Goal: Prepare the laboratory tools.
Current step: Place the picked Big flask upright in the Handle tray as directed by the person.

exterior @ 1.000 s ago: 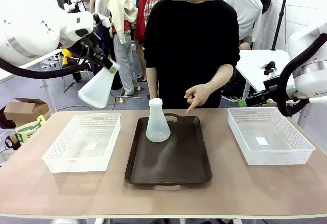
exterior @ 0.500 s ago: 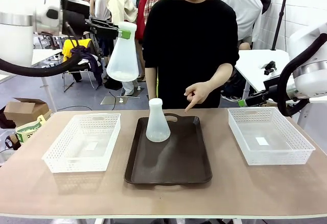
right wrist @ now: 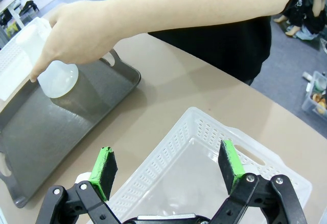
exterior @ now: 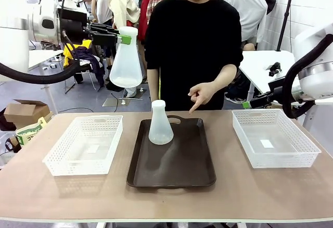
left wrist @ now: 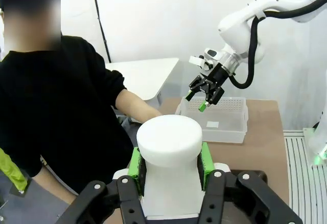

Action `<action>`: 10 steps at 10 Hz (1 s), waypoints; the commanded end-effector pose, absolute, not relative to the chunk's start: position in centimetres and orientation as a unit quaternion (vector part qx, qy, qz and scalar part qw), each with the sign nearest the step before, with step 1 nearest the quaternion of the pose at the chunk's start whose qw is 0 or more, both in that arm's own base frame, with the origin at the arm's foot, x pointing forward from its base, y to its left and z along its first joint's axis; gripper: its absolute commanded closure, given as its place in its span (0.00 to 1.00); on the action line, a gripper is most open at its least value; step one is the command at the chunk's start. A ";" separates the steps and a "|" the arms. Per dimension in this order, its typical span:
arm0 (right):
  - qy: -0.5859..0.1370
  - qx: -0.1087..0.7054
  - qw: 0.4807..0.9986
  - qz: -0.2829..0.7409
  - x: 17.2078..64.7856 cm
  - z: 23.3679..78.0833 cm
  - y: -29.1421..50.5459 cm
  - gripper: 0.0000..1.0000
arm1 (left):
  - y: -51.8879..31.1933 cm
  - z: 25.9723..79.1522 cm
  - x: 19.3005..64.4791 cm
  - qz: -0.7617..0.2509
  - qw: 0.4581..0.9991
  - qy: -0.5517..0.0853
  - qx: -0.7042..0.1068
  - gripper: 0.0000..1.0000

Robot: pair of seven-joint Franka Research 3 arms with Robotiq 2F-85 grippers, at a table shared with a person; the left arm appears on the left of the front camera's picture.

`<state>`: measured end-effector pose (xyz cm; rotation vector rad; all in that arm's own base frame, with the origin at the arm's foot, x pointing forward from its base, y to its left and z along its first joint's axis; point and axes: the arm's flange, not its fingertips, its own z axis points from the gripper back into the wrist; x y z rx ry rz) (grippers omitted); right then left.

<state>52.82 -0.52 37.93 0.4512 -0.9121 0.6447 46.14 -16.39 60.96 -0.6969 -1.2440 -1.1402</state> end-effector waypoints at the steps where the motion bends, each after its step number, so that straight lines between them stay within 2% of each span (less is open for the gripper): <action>1: -0.427 0.211 0.825 0.305 52.8 37.9 -0.6 0.00 | -17.1 58.8 46.3 -0.499 0.582 -0.537 -0.352 1.00; 4: -0.427 0.211 0.825 0.305 52.8 37.9 -0.6 0.00 | -24.3 52.7 44.8 -0.522 0.506 -0.527 -0.441 1.00; 5: -0.427 0.211 0.825 0.305 52.8 37.9 -0.6 0.00 | -26.3 51.5 44.4 -0.539 0.489 -0.537 -0.428 1.00; 7: -0.427 0.211 0.825 0.305 52.8 37.9 -0.6 0.00 | -29.5 47.7 44.7 -0.566 0.478 -0.527 -0.416 1.00; 10: -0.427 0.211 0.825 0.305 52.8 37.9 -0.6 0.00 | -31.8 42.1 45.8 -0.583 0.490 -0.511 -0.399 1.00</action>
